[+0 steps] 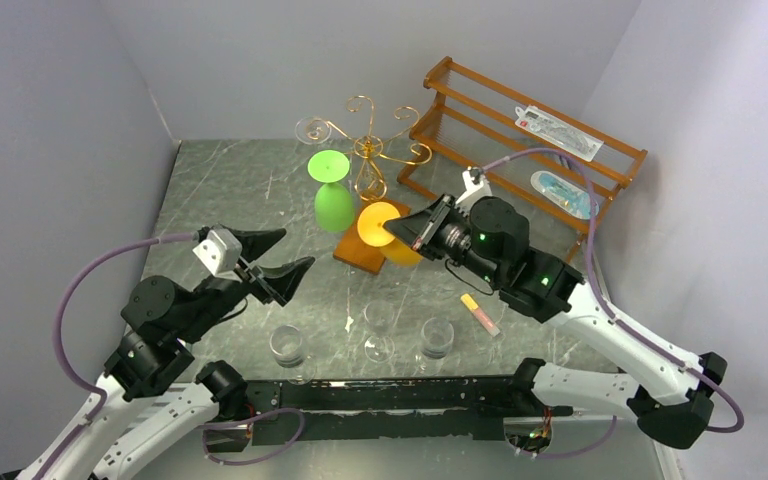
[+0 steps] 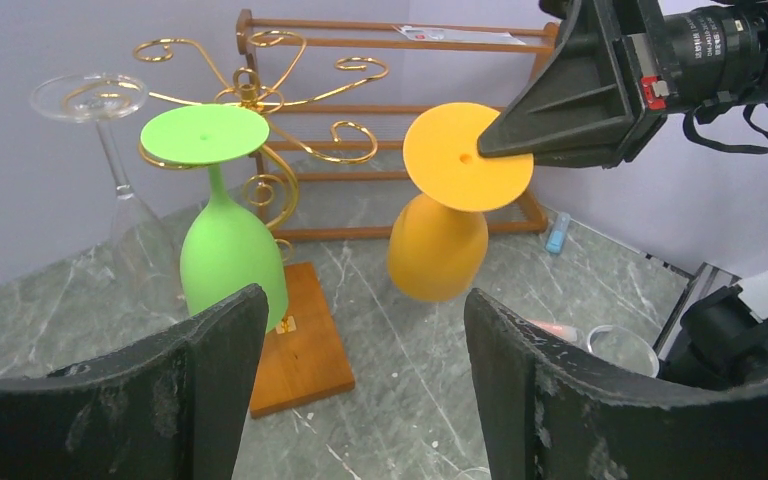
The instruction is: Place the wine glass upside down on the wine glass rack
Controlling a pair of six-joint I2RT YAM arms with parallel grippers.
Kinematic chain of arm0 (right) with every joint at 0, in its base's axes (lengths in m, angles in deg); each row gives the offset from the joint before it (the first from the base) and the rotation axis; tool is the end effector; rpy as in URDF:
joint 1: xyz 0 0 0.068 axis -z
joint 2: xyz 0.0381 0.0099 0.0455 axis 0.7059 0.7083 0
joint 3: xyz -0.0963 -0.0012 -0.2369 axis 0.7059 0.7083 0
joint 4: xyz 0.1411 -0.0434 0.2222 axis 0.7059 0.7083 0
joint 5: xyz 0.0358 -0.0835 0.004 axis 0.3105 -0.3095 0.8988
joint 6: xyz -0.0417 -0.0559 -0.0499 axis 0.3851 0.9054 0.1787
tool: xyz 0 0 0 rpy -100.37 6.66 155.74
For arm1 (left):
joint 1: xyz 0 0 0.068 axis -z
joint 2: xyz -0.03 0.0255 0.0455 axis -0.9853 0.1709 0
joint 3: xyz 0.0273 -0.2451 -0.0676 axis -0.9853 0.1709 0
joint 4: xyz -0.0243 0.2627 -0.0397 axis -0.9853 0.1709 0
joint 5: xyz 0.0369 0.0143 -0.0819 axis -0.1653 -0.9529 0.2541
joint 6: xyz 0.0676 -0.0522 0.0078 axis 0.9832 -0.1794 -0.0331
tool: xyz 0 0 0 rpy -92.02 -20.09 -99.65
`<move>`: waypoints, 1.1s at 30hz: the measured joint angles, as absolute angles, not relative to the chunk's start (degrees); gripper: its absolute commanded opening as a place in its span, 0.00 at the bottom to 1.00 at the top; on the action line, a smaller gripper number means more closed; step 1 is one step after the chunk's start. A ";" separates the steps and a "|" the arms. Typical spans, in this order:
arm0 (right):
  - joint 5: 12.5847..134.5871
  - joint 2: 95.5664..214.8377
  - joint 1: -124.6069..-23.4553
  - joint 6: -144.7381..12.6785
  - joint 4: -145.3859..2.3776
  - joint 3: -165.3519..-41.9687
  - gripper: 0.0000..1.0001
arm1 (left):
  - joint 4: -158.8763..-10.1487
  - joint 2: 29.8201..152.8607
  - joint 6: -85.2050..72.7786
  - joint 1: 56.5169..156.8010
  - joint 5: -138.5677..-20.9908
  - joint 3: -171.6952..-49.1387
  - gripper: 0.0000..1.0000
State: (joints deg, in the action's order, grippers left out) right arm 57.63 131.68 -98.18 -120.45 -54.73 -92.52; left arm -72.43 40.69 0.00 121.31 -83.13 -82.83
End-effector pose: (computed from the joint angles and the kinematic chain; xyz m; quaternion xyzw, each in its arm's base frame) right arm 0.1736 0.2145 0.3843 0.0994 0.7614 0.5067 0.3921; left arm 0.1155 -0.1094 0.3836 0.2288 0.6021 -0.3272 0.6915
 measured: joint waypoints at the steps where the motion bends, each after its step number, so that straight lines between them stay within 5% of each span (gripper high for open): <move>1: 56.93 131.46 -97.37 -119.94 -53.93 -92.52 0.00 | -72.43 40.75 -0.28 121.31 -83.51 -82.83 0.75; 21: 49.91 135.29 -75.36 -110.63 -52.72 -100.86 0.00 | -70.35 44.51 -9.05 121.31 -93.34 -82.89 0.74; 33: 59.36 146.50 -69.07 -110.35 -60.72 -107.12 0.00 | -68.74 45.30 -10.95 121.31 -95.44 -82.89 0.74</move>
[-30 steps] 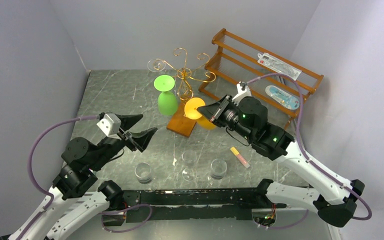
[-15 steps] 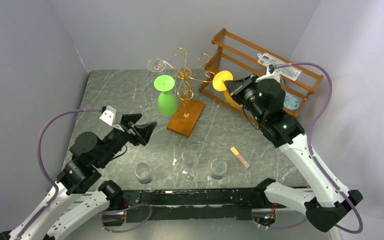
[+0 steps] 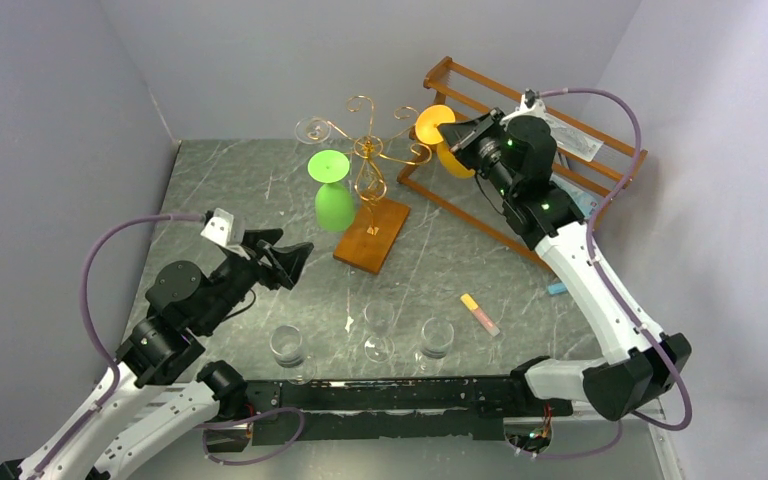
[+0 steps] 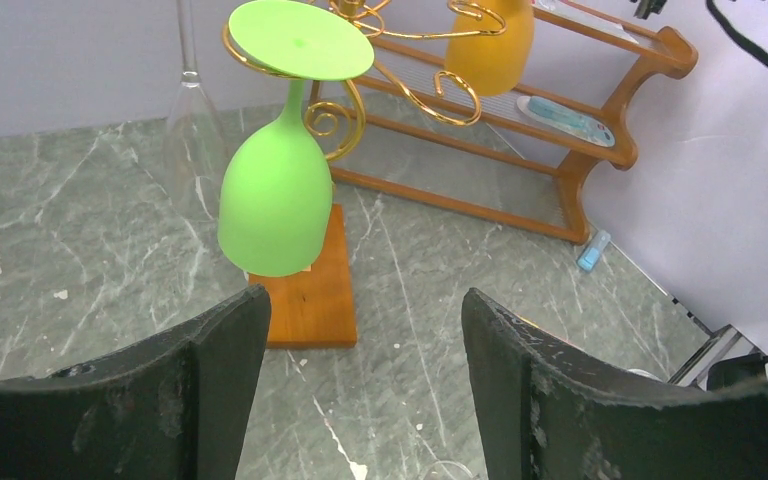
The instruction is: Place the wine glass upside down on the wine glass rack
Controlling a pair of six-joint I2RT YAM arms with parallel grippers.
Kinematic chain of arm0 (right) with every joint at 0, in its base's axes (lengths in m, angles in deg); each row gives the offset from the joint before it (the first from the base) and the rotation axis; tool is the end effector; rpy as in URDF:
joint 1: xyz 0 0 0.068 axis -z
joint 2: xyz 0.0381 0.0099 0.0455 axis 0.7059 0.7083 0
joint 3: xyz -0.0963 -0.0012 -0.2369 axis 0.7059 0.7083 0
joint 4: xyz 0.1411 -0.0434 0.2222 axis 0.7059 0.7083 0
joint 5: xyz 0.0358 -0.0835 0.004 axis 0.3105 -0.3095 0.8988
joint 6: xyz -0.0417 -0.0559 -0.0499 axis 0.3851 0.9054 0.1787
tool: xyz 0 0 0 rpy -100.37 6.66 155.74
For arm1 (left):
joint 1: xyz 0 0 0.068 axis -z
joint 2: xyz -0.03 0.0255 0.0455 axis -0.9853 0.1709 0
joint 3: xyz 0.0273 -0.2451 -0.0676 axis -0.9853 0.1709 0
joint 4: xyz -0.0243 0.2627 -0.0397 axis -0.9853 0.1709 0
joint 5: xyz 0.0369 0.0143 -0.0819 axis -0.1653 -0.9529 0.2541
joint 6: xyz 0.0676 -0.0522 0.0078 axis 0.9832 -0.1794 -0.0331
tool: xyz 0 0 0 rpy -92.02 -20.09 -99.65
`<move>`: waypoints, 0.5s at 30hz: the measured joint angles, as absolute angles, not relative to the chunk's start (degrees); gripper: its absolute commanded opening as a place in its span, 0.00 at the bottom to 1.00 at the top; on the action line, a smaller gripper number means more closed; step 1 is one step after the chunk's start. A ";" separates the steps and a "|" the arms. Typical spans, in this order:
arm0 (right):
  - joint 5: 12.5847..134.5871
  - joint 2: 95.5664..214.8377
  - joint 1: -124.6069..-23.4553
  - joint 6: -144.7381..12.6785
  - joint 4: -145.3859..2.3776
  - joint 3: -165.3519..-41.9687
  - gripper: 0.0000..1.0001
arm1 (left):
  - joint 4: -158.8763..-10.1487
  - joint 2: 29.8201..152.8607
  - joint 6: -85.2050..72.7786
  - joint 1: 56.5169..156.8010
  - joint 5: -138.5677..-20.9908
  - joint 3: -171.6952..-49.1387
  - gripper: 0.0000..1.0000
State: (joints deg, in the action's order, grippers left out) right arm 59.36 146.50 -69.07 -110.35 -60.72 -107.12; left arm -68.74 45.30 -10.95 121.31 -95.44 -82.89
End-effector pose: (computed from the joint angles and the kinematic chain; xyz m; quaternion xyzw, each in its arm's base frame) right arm 0.3100 0.1297 0.4251 0.2089 0.7048 0.3799 0.5615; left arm 0.1422 -0.1113 0.3624 0.1044 0.6894 -0.3045 0.6490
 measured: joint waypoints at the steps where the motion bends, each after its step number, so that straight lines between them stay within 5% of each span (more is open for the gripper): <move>1: 60.40 147.03 -68.89 -110.48 -61.20 -107.12 0.00 | -68.74 45.21 -11.12 121.31 -95.57 -82.89 0.74; 15: 76.38 153.91 -65.99 -111.88 -66.21 -108.06 0.00 | -67.38 44.64 -12.44 121.31 -96.05 -82.89 0.74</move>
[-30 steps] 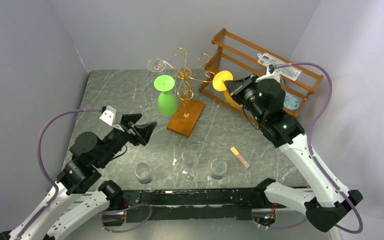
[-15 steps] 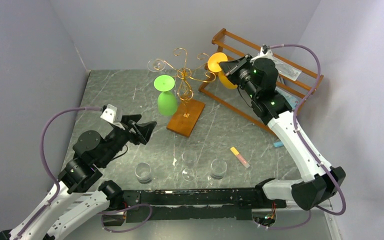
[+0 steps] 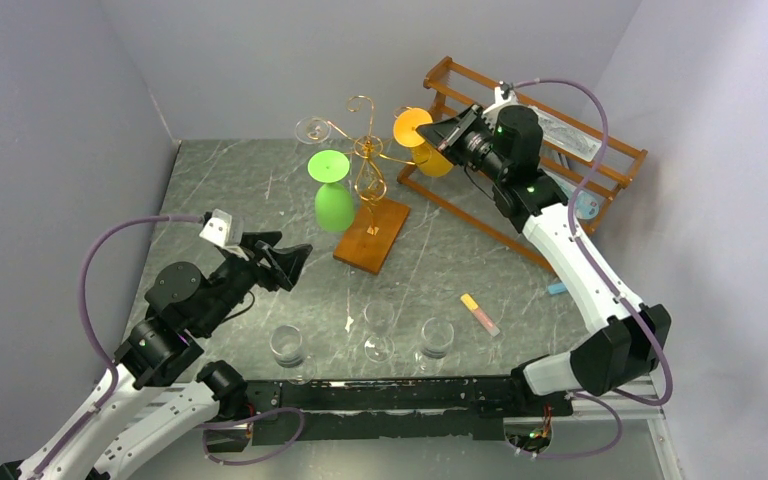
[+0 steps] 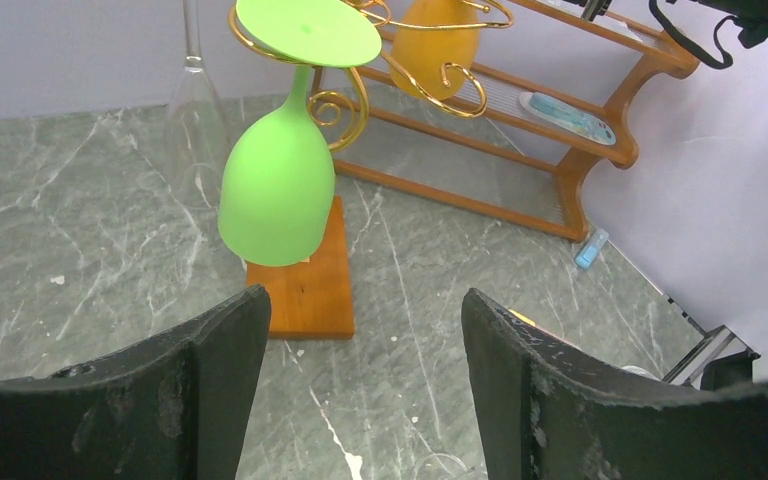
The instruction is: Place the wine glass upside down on the wine glass rack
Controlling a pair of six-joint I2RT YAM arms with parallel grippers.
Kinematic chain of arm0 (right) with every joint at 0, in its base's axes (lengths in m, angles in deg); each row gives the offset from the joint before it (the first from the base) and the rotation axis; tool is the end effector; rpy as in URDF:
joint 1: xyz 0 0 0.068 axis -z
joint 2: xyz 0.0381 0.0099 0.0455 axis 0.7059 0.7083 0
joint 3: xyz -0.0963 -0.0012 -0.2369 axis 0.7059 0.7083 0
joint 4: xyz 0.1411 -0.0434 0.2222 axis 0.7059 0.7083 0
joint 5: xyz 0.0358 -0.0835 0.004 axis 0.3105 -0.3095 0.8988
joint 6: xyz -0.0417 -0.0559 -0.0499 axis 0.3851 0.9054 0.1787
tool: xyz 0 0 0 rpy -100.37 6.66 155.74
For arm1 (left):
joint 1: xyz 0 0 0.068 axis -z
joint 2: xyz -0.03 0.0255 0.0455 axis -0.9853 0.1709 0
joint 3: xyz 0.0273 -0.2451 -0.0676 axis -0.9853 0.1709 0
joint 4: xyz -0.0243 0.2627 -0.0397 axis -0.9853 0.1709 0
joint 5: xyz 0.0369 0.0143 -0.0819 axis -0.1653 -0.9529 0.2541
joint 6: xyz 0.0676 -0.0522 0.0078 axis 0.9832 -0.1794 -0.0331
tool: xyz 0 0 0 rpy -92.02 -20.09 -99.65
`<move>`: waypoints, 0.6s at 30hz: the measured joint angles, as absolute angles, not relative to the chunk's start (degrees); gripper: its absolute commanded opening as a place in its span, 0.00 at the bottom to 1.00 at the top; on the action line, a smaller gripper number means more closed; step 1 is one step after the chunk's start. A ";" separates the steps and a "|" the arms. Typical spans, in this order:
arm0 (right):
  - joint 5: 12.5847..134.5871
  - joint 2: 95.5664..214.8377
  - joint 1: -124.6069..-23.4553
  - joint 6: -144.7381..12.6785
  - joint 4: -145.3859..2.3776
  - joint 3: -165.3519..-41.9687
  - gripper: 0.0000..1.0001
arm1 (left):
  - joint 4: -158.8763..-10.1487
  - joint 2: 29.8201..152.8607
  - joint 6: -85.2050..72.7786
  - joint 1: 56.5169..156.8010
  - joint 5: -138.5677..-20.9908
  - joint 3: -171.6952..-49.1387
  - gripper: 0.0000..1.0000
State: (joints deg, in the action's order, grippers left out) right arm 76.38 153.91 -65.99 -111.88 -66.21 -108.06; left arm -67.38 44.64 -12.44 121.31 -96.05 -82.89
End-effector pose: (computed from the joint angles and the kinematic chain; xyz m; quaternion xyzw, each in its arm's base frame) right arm 0.3443 0.1475 0.4024 0.1420 0.7267 0.4552 0.4945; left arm 0.1406 -0.1088 0.3607 0.0928 0.6954 -0.3072 0.6430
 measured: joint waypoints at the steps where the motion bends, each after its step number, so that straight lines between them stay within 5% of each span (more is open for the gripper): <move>1: 77.47 154.15 -65.88 -111.90 -66.56 -108.06 0.00 | -67.29 44.62 -12.48 121.31 -96.05 -82.89 0.74; 18: 85.47 156.10 -65.83 -110.35 -65.40 -108.06 0.00 | -67.12 46.17 -12.33 121.31 -95.66 -82.85 0.73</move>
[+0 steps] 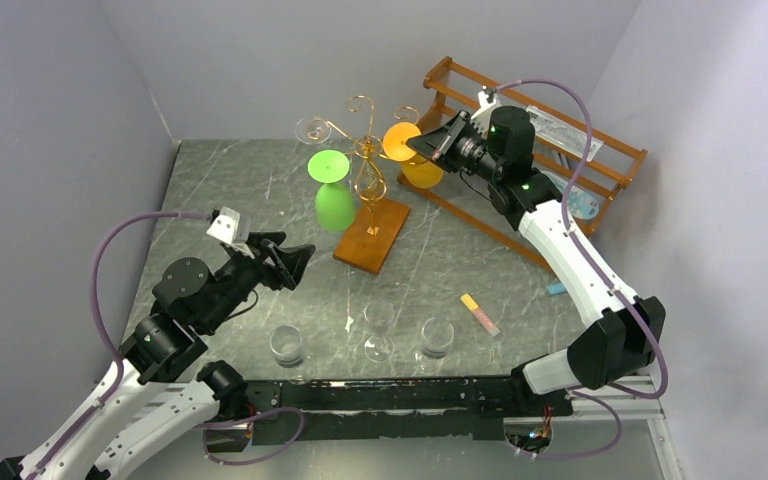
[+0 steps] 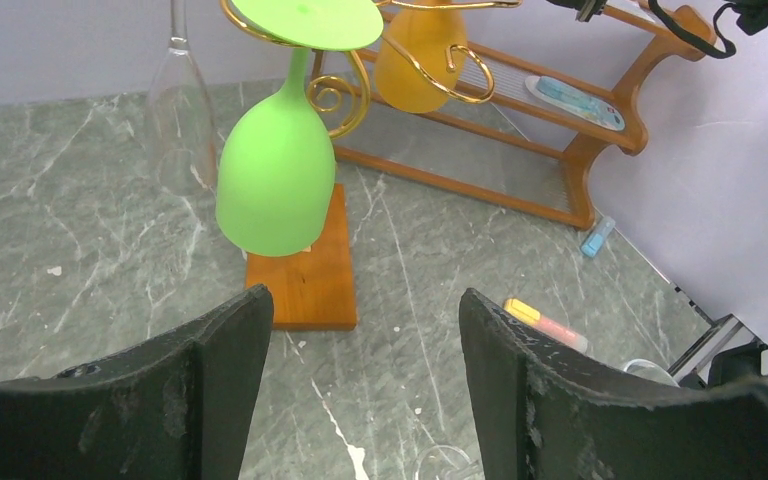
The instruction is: Place the wine glass upside down on the wine glass rack
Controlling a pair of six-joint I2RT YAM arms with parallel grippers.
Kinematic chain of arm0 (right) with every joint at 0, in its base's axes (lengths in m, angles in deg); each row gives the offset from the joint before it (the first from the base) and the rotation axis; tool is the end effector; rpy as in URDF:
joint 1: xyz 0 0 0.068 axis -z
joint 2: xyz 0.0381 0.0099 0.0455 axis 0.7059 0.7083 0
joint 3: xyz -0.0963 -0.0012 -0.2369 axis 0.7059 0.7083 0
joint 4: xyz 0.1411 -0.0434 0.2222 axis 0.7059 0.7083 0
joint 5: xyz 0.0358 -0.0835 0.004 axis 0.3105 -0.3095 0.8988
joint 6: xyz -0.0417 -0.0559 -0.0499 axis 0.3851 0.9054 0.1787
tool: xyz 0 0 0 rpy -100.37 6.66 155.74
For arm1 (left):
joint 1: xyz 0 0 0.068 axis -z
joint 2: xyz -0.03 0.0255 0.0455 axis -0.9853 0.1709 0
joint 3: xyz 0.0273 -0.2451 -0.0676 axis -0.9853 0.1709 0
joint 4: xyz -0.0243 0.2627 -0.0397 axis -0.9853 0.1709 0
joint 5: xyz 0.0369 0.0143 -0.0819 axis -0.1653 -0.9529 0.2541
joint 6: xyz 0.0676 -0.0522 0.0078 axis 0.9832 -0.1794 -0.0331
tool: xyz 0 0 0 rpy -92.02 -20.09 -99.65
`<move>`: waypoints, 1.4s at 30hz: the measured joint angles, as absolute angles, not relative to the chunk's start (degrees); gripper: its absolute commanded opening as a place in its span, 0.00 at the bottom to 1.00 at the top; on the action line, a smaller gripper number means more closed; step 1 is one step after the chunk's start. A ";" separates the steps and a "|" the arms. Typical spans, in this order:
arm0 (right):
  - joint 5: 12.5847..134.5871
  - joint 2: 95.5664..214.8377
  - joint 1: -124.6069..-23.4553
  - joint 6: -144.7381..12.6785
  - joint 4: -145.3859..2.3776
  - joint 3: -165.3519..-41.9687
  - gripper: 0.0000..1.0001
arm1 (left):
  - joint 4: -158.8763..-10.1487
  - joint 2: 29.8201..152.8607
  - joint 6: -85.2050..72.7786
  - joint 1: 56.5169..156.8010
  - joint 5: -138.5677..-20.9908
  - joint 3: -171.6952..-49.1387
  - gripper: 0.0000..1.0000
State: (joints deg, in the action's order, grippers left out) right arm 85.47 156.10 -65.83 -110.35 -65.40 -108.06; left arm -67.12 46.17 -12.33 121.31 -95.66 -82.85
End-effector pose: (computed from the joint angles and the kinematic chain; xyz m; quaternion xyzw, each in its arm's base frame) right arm 0.3475 0.1600 0.3871 0.0880 0.7504 0.4819 0.4439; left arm 0.1453 -0.1136 0.3554 0.0989 0.7059 -0.3026 0.6328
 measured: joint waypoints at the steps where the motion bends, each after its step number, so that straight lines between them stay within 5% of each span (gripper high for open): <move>1: 85.50 155.96 -65.83 -110.24 -64.88 -108.06 0.00 | -67.14 46.22 -12.24 121.31 -95.66 -82.80 0.73; 42: 76.08 146.98 -64.96 -107.99 -57.60 -105.19 0.00 | -65.39 47.18 -10.05 121.31 -97.49 -82.80 0.72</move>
State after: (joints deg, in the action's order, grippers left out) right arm 76.08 146.98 -64.96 -107.99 -57.60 -105.19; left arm -65.39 47.18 -10.05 121.31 -97.49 -82.80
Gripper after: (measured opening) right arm 0.024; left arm 0.722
